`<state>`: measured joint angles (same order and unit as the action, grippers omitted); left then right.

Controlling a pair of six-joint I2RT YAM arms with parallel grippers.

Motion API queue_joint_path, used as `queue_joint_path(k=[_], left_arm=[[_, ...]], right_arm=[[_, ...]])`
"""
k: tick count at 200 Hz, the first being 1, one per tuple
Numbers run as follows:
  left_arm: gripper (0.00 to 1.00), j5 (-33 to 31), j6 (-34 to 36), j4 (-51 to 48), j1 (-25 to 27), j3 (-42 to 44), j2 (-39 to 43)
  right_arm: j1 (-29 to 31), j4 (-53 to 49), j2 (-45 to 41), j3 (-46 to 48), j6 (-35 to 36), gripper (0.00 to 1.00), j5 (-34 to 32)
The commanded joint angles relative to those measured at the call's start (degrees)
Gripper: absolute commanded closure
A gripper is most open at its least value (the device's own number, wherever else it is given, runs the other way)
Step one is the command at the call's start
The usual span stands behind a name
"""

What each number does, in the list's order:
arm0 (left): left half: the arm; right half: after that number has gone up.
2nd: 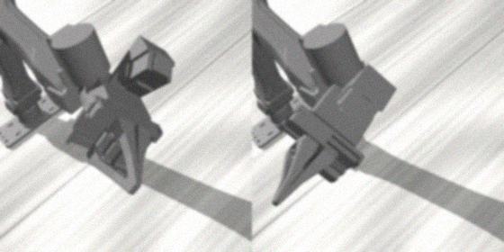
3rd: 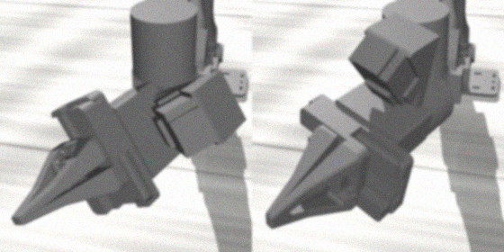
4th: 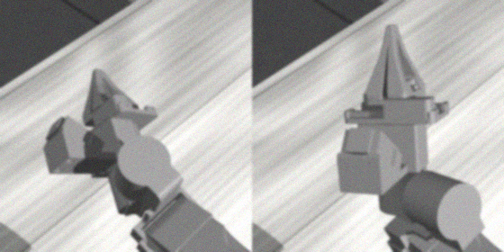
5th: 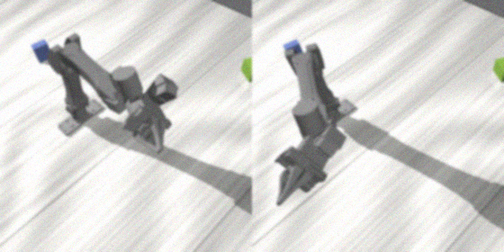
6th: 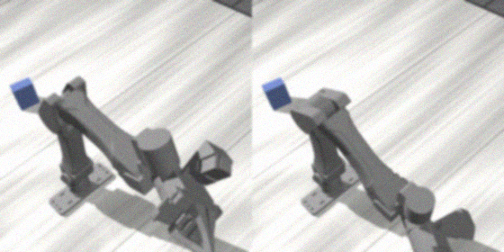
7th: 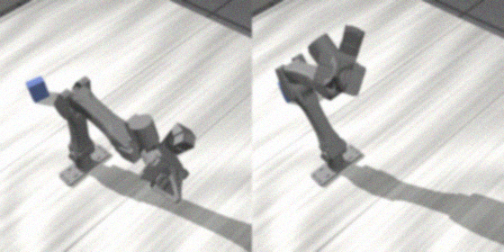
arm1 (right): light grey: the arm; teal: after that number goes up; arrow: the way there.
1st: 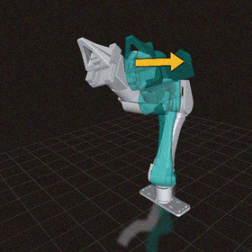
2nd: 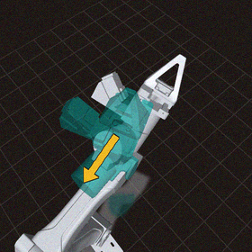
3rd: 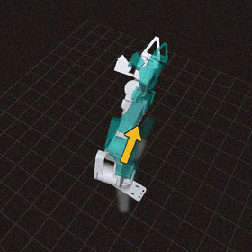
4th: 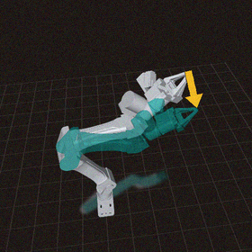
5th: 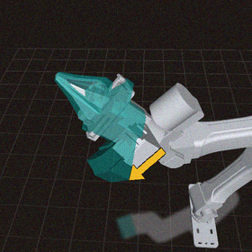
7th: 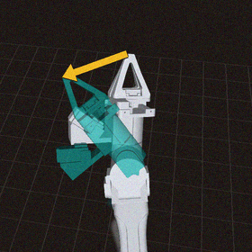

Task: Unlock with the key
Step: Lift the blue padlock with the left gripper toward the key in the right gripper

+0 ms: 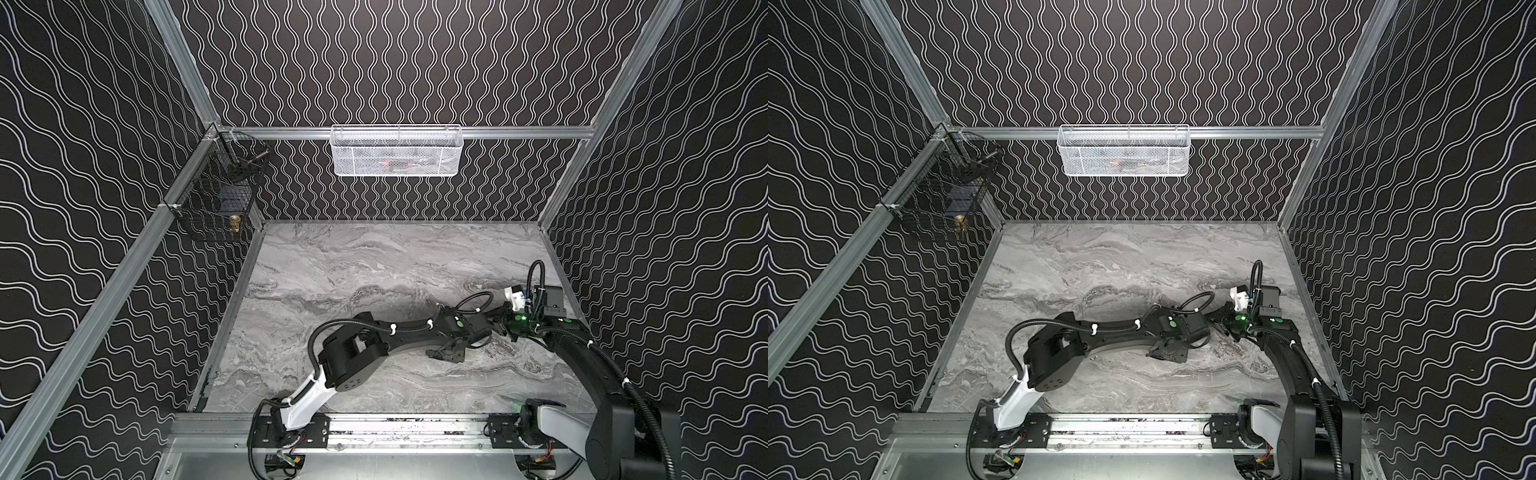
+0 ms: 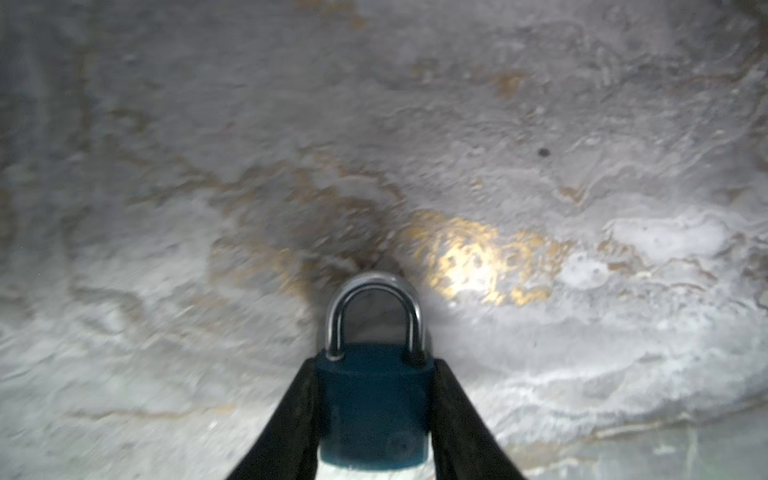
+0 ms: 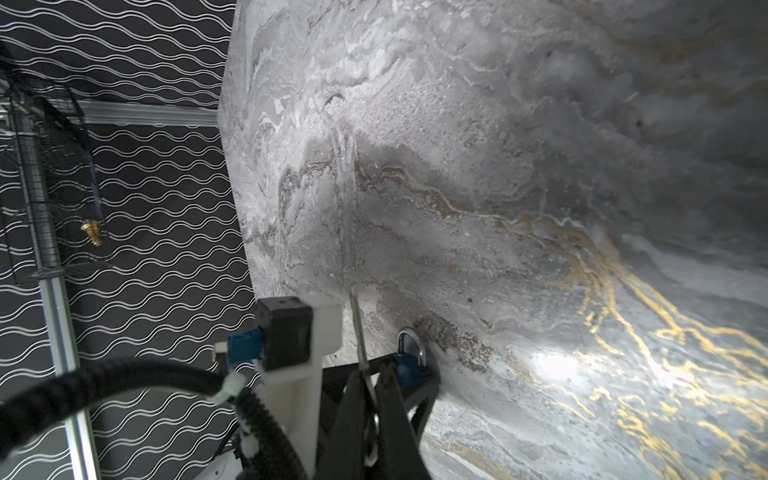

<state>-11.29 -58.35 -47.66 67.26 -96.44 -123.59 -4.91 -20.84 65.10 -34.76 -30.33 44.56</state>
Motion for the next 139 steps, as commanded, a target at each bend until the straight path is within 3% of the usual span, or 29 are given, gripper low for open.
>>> queue_joint_path(k=[1,32,78,139], left_arm=[[0.72,-1.12,-4.48,2.73,-1.44,5.11,6.57],[0.77,-1.77,-10.61,7.06,-4.37,15.47,17.46],[0.83,-4.66,-17.96,10.96,-7.03,24.57,31.04],[0.89,-6.9,-21.27,11.41,-7.41,26.41,36.18]], right_arm=[[0.84,0.22,-0.56,-0.61,0.93,1.0,2.84],[6.09,-0.78,-1.5,-1.39,1.01,1.0,3.67],[20.32,2.71,-2.98,-0.3,-2.2,1.0,1.59],[35.71,16.71,-1.37,1.67,-12.14,1.0,-0.69]])
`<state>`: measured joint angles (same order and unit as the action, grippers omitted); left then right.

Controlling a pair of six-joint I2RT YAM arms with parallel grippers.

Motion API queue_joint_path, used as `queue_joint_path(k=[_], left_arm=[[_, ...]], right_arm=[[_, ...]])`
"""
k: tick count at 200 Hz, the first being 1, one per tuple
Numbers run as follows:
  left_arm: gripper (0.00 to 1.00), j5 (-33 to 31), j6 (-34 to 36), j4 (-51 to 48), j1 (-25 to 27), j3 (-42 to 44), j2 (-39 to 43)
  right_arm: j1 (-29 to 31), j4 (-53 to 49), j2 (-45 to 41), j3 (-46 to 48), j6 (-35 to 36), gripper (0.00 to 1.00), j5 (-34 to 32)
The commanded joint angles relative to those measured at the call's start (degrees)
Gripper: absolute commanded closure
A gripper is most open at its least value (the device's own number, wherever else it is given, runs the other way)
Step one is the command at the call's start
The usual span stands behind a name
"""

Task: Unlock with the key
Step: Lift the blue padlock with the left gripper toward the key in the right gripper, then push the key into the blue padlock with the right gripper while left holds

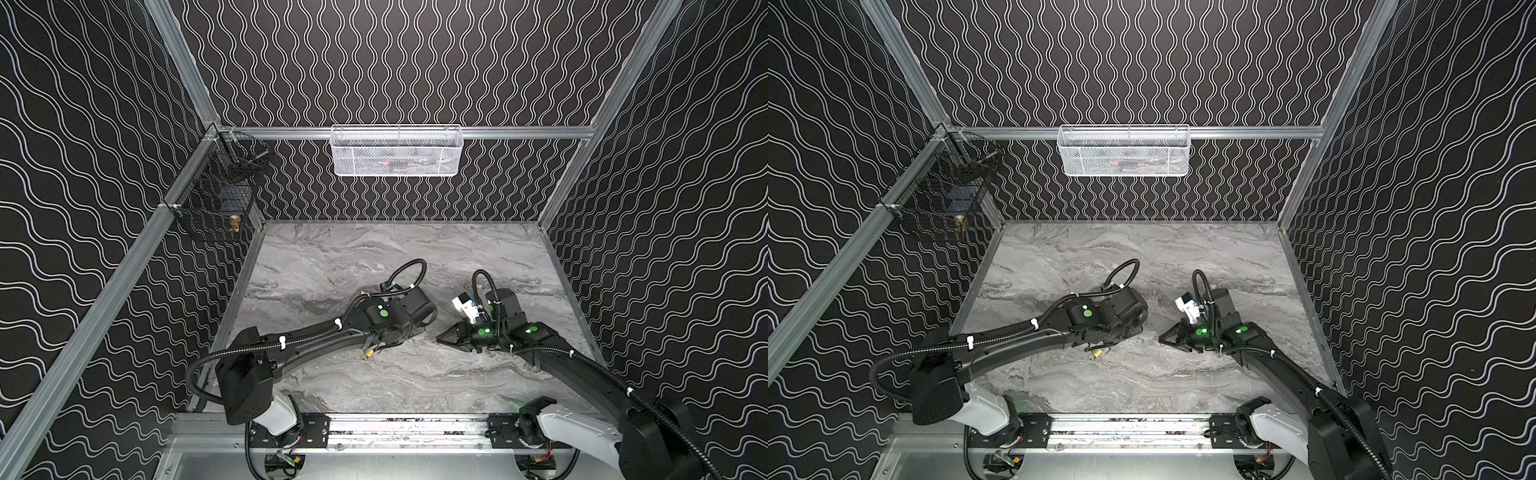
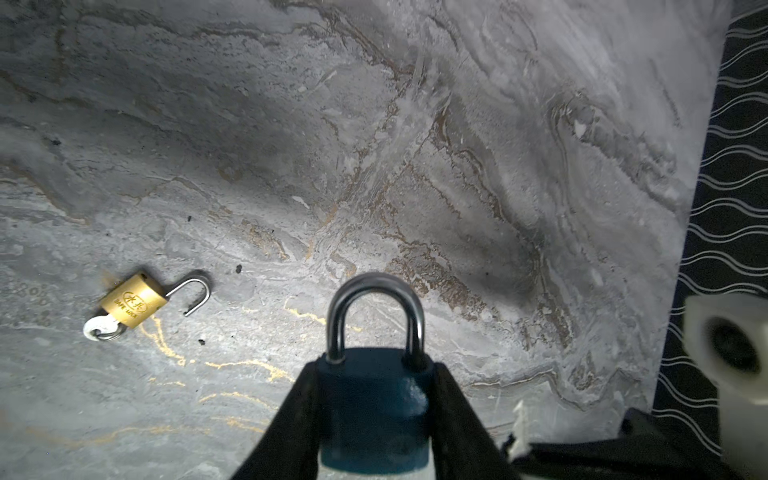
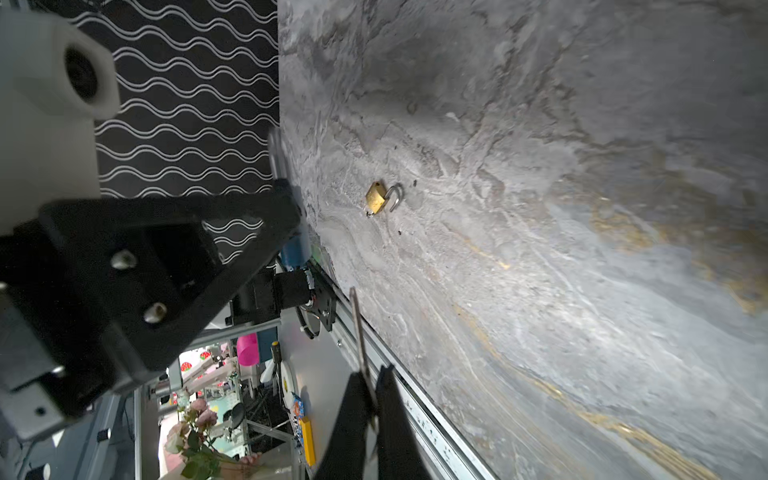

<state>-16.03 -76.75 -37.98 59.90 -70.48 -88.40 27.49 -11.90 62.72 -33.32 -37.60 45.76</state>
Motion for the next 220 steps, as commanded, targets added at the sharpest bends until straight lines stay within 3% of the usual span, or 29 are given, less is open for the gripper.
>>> queue_joint_path(k=[1,80,220], left_arm=[[0.89,-2.16,-2.92,1.84,-0.05,0.48,0.97],[0.93,-3.07,-5.25,1.92,-0.05,1.13,2.19],[0.94,-2.58,-6.79,3.46,-0.05,3.14,3.07]], right_arm=[[3.47,7.99,1.09,0.25,-5.03,1.0,-1.94],[9.59,18.06,5.09,0.47,-11.51,1.0,-4.28],[10.88,19.37,6.97,-0.91,-11.64,1.0,-7.04]])
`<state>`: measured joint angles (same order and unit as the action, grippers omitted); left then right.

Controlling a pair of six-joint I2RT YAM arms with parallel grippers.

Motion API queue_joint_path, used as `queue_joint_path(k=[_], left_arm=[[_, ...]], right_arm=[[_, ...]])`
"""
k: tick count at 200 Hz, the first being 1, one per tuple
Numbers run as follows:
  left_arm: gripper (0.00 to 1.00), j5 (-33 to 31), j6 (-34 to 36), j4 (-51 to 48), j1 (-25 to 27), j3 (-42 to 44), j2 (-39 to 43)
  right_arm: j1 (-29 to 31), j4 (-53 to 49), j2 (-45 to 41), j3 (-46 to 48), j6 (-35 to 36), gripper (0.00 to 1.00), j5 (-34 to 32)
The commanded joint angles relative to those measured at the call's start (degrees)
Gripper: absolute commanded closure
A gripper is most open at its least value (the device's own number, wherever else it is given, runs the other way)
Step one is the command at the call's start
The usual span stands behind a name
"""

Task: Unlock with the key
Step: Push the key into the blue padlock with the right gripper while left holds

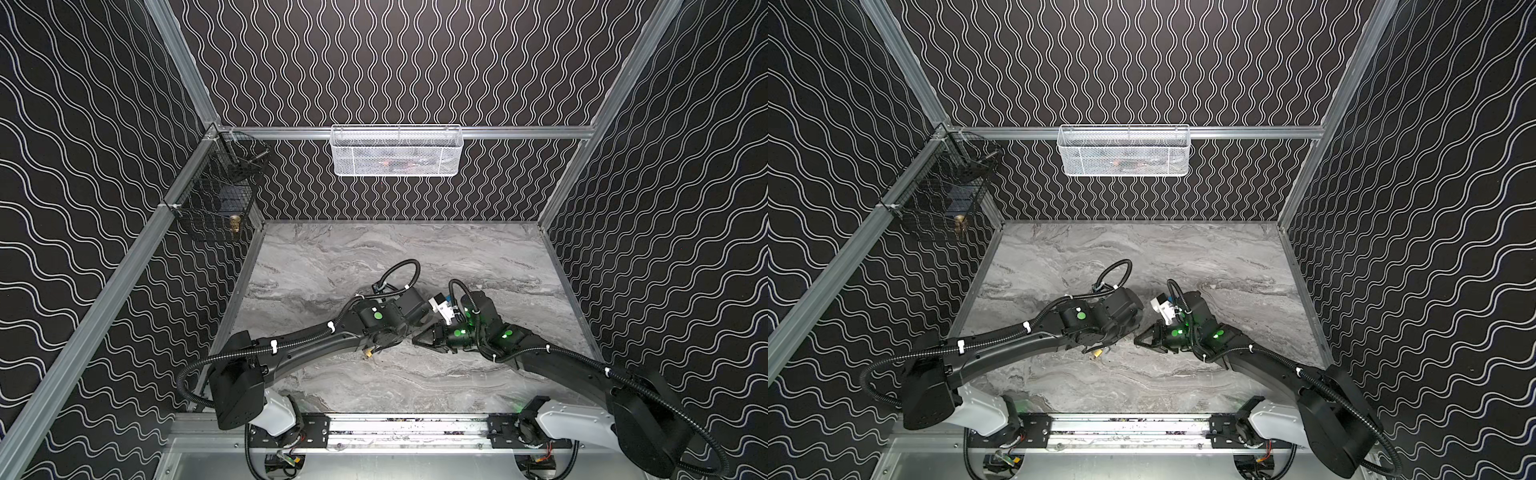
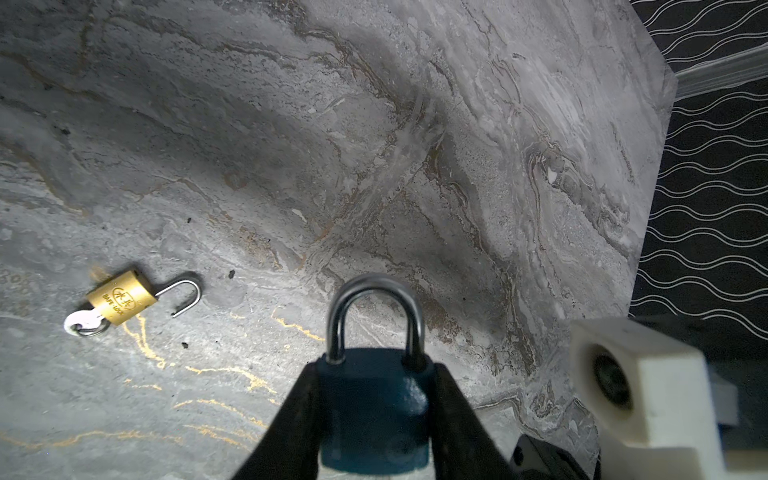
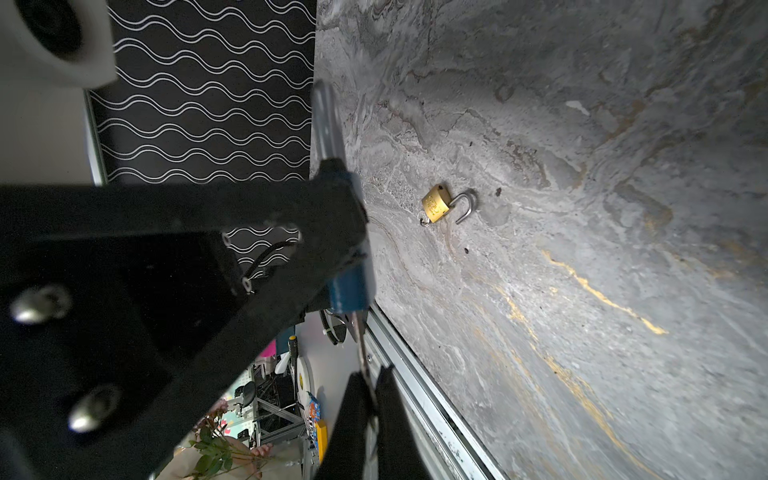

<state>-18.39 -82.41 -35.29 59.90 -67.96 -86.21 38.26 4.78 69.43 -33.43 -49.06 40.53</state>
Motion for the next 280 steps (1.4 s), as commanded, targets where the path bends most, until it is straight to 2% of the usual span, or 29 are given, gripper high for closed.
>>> queue_joint_path(k=[1,31,52,88,122,151,183,232,259,280], left_arm=[[0.94,-0.19,-1.15,0.71,-0.05,0.59,0.88],[0.96,0.29,-1.25,0.87,-0.05,0.63,0.91],[1.0,0.42,-1.36,1.15,-0.05,1.07,1.42],[1.0,-1.39,-1.56,-3.14,0.04,-0.15,1.1],[1.0,-1.04,-2.29,-0.96,0.04,1.59,1.51],[1.0,0.21,-3.75,0.31,0.04,1.65,1.79],[1.0,1.51,-6.88,3.87,0.04,2.02,2.19],[1.0,3.05,-12.78,7.71,0.04,3.16,2.63],[1.0,4.19,-15.23,11.82,0.04,5.34,3.35],[1.0,4.24,-14.74,11.17,0.04,4.67,3.42]], right_arm=[[0.1,2.69,0.26,-0.8,-0.19,1.0,-1.82],[0.06,4.19,0.8,-0.49,-1.13,1.0,-1.9],[0.06,1.77,0.97,-1.43,0.0,1.0,-3.28],[-0.27,0.52,0.88,-2.86,-0.4,1.0,-3.91],[-1.52,-1.19,0.32,-3.85,-1.38,1.0,-4.19],[-0.65,-4.31,-0.81,-4.66,-1.15,1.0,-8.84],[1.99,0.54,-2.25,-1.8,-5.28,1.0,-11.97],[5.49,2.7,-7.86,1.61,-8.69,1.0,-23.67],[6.76,5.13,-7.67,1.78,-7.92,1.0,-25.32],[7.68,5.92,-6.43,0.66,-6.58,1.0,-26.03]])
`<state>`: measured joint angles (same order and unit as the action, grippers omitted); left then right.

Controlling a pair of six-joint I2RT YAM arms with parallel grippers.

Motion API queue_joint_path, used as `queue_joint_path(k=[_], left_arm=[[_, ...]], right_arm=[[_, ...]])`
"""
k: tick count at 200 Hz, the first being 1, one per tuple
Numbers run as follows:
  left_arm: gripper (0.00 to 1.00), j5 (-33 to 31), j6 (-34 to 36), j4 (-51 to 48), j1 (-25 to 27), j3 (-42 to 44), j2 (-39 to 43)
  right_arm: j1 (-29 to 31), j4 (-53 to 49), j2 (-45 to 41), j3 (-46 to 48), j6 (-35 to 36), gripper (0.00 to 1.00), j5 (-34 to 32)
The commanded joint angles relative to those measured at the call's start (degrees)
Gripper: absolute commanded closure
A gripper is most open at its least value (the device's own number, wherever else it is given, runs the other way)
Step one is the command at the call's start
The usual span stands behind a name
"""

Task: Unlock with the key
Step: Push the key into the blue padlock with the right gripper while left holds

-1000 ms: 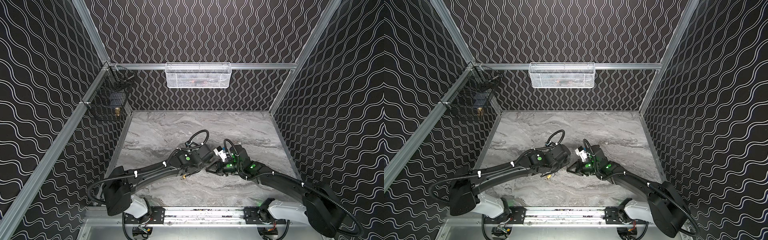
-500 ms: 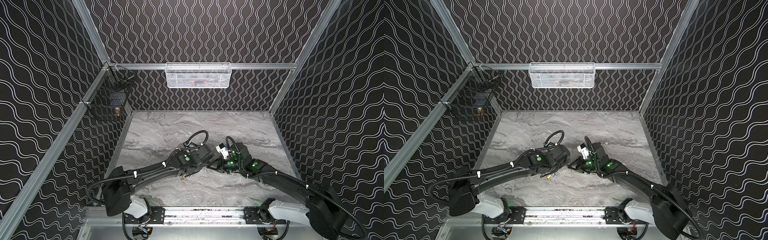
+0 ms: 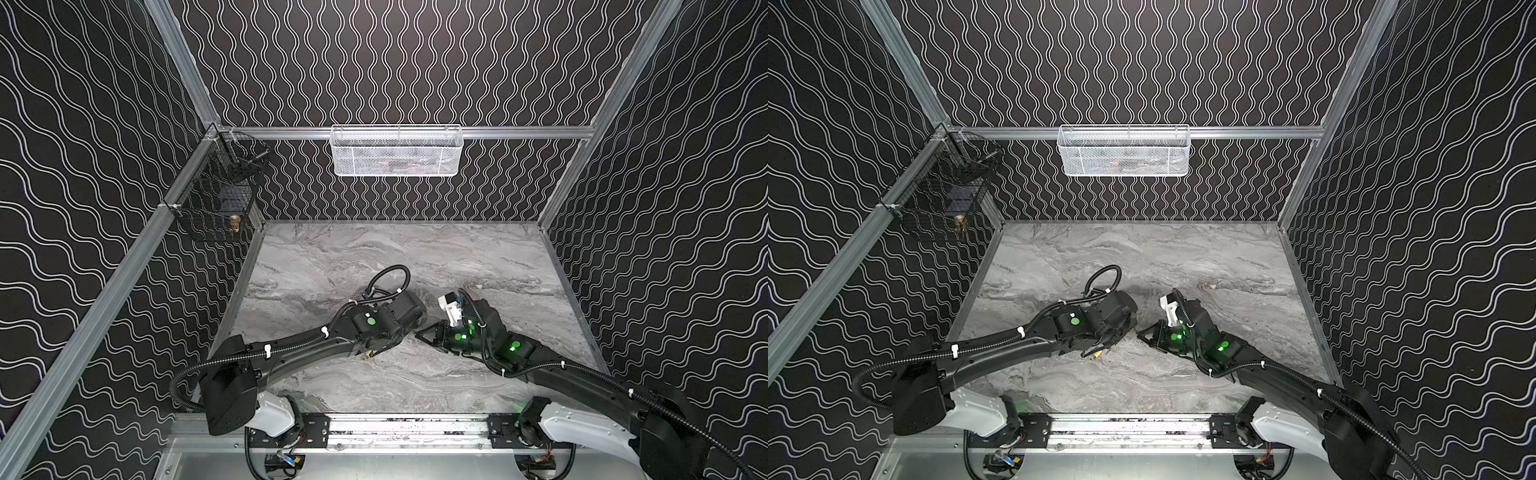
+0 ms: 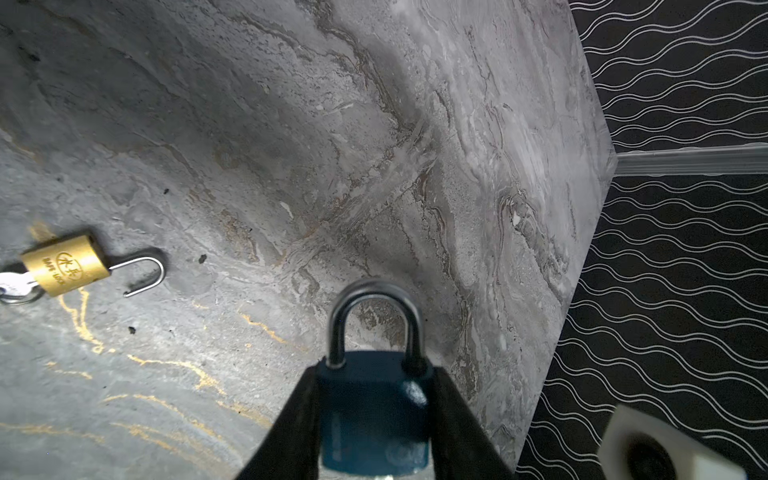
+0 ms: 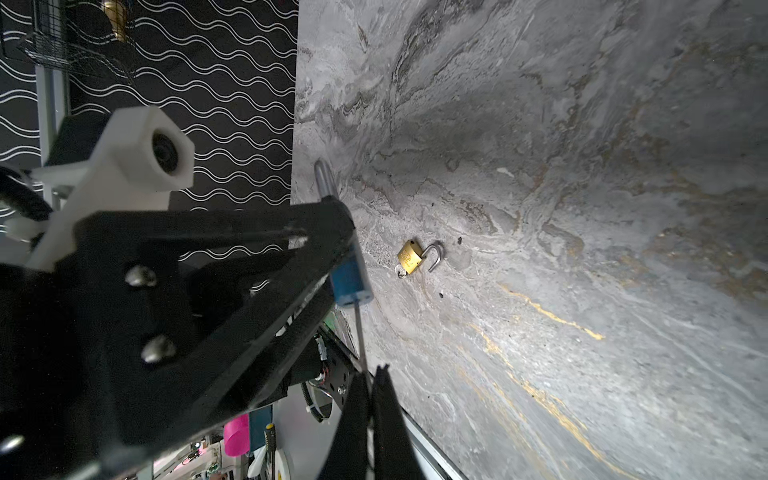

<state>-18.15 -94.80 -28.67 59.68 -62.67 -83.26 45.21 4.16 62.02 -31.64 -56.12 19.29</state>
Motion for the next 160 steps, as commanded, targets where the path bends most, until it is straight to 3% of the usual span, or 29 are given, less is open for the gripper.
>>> queue_joint_path(k=[1,107,160], left_arm=[[1.0,4.0,-2.28,4.39,0.26,-0.66,0.47],[1.0,6.99,-3.59,7.38,0.26,2.88,2.51],[1.0,8.0,-4.56,11.8,0.26,4.5,4.35]], right_arm=[[0.84,6.5,0.99,-1.23,0.66,1.0,-4.87],[3.32,1.32,0.62,-7.3,15.21,1.0,-14.71],[6.2,5.79,1.13,-6.28,14.34,1.0,-16.17]])
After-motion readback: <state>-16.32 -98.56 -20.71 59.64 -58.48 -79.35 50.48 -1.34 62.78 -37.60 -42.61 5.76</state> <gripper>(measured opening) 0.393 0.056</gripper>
